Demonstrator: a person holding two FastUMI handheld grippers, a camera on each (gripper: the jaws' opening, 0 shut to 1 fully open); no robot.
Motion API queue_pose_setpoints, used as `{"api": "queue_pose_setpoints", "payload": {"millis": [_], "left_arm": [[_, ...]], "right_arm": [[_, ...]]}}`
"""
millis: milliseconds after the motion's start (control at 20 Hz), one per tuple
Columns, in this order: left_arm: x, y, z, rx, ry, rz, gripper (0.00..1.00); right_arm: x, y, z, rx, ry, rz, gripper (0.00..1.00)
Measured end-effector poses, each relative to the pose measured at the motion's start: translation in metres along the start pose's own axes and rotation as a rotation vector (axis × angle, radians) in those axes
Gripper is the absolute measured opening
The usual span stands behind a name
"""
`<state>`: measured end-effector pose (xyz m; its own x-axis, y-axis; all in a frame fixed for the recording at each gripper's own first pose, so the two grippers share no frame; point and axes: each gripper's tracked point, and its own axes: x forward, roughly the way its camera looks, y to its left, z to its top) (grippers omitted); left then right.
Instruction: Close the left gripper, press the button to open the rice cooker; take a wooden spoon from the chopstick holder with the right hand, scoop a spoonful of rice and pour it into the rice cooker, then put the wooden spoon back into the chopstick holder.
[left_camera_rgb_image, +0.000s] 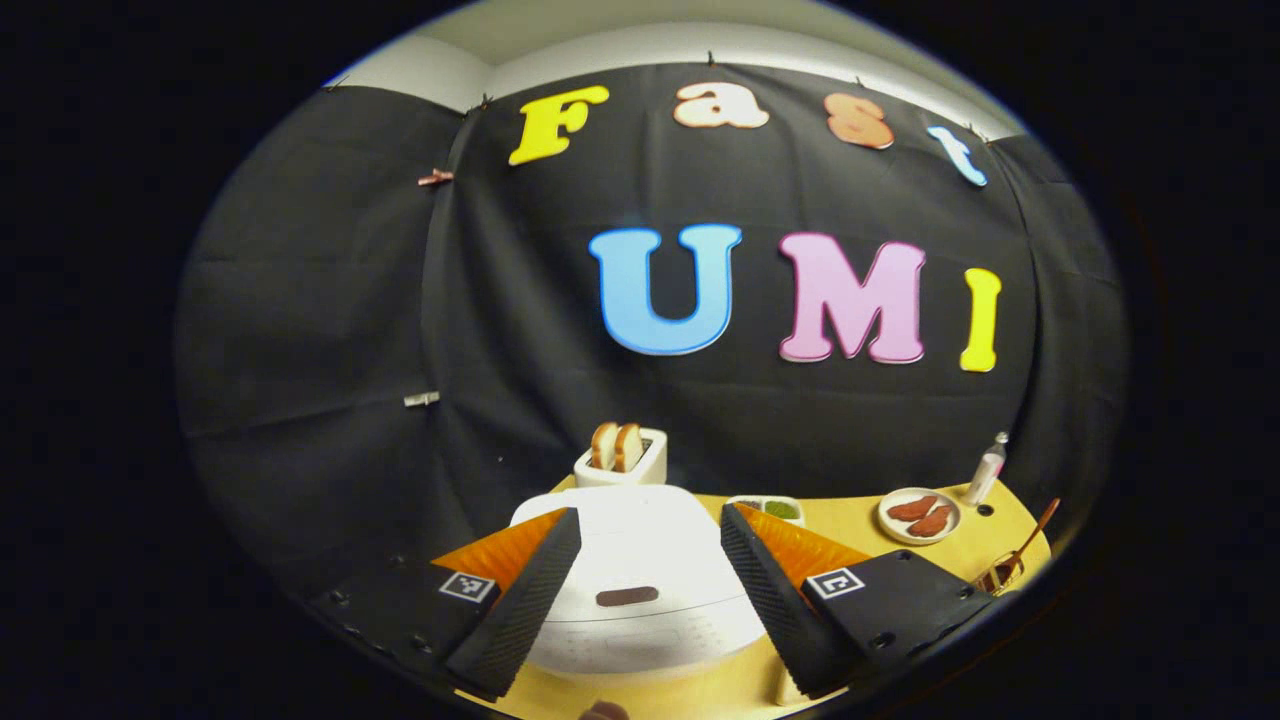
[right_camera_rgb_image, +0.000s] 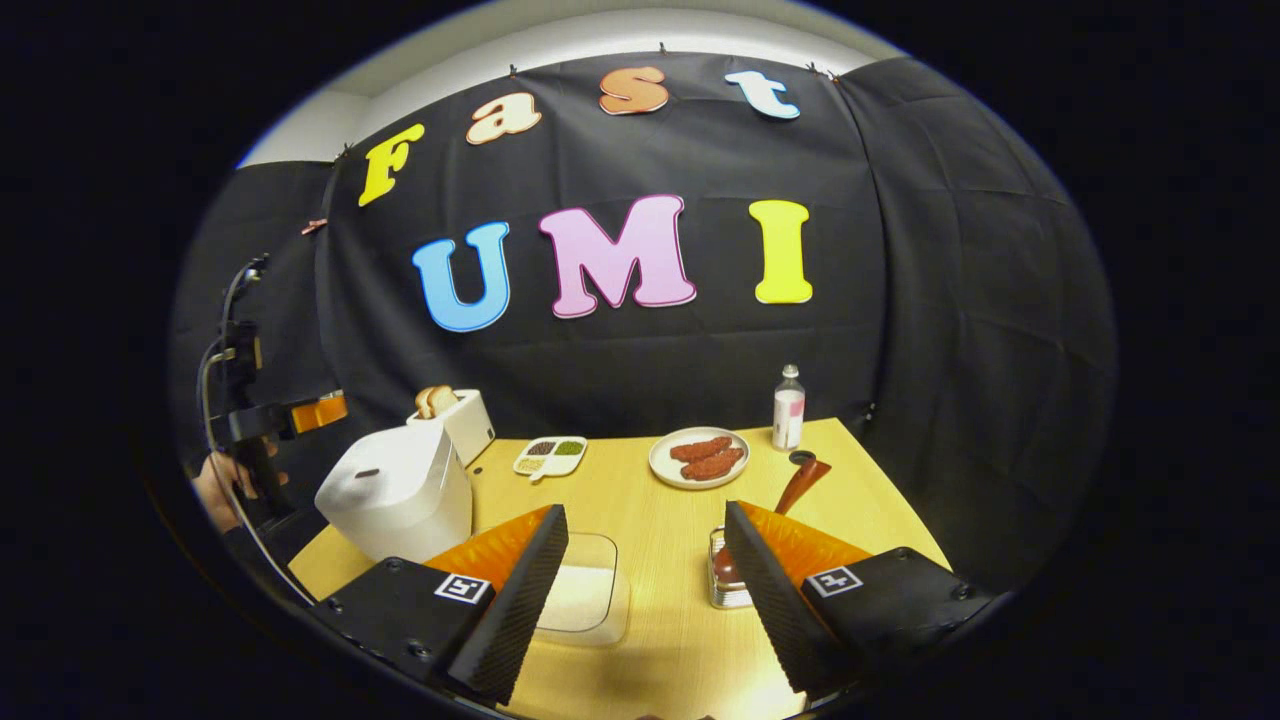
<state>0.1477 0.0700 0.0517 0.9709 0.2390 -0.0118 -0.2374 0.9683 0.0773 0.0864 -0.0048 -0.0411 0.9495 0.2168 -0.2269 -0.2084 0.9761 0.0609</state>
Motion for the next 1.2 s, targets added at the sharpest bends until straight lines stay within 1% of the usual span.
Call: {"api": "queue_pose_setpoints", "payload": {"millis": [50,150,250,400,450,550,700,750,850,900,1000,1200], "left_arm": [[-0.018,-0.007,0.006,0.005,-0.015,-0.029,0.97],[-0.052,-0.021,-0.001,0.004,-0.021,-0.08,0.97],[-0.085,-0.033,-0.019,-0.033,0.013,-0.137,0.97],[-0.129,-0.052,-0.039,-0.138,0.079,-0.242,0.98],[-0.139,-0.055,-0.042,-0.151,0.095,-0.276,1.0],[-0.149,-0.053,-0.041,-0.14,0.11,-0.325,0.99],[-0.147,-0.044,-0.018,-0.1,0.071,-0.335,0.95],[-0.148,-0.044,-0.008,-0.093,0.047,-0.326,0.95],[-0.15,-0.045,0.006,-0.088,0.012,-0.284,0.95],[-0.154,-0.05,0.008,-0.097,0.004,-0.26,0.95],[-0.169,-0.068,0.004,-0.118,0.02,-0.247,0.95],[-0.194,-0.075,0.006,-0.076,0.024,-0.222,0.95]], "right_arm": [[0.0,0.004,0.012,-0.008,-0.028,-0.001,0.99],[-0.004,0.012,0.039,-0.046,-0.096,-0.011,0.98],[-0.013,0.02,0.055,-0.084,-0.146,-0.033,0.98],[-0.033,0.035,0.06,-0.084,-0.169,-0.061,0.98],[-0.04,0.039,0.058,-0.081,-0.162,-0.069,0.98],[-0.056,0.044,0.056,-0.085,-0.16,-0.075,0.98],[-0.078,0.041,0.053,-0.134,-0.164,-0.065,0.98],[-0.083,0.04,0.048,-0.123,-0.158,-0.057,0.98],[-0.091,0.037,0.039,-0.085,-0.14,-0.037,0.99],[-0.094,0.033,0.034,-0.087,-0.13,-0.029,0.98],[-0.103,0.023,0.029,-0.102,-0.115,-0.004,0.98],[-0.132,-0.001,0.02,-0.108,-0.089,0.044,0.98]]}}
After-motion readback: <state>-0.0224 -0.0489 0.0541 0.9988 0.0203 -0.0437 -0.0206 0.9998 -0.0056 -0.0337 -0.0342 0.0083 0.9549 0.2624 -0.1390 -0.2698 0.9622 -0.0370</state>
